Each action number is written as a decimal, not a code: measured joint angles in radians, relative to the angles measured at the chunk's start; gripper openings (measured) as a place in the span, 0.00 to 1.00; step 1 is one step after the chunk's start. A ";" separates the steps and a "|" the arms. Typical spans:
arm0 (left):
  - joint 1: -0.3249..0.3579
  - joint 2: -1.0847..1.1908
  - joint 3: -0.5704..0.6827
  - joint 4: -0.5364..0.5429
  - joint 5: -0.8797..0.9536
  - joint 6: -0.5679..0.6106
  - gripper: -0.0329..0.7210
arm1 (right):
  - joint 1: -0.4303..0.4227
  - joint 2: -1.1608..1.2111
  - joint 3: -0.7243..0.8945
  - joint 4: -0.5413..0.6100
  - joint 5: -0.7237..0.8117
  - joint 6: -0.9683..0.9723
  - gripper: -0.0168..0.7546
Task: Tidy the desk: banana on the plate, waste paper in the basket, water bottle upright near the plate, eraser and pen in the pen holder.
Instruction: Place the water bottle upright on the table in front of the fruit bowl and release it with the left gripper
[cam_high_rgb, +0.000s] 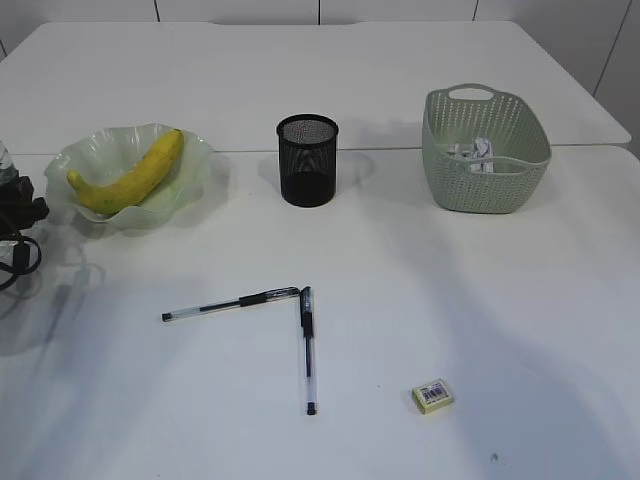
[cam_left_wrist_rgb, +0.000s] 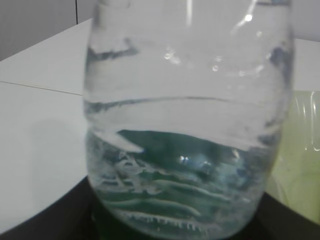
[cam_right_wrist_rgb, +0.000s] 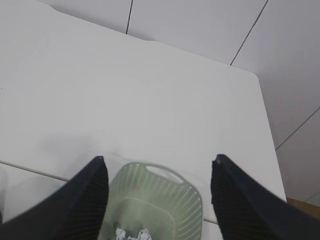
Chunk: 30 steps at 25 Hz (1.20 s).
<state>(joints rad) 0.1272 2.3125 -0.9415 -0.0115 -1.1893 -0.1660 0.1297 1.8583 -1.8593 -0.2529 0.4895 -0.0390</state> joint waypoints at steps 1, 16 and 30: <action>0.000 0.000 0.000 0.000 0.000 0.000 0.59 | 0.000 0.000 0.000 0.000 0.000 0.000 0.65; 0.002 0.000 0.000 0.028 0.000 0.000 0.58 | 0.000 0.000 0.000 0.000 -0.021 0.000 0.65; 0.031 0.001 0.000 0.087 0.000 0.000 0.58 | 0.000 0.000 0.000 -0.002 -0.040 0.000 0.65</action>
<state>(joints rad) 0.1587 2.3132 -0.9418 0.0755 -1.1893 -0.1660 0.1297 1.8583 -1.8593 -0.2546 0.4491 -0.0390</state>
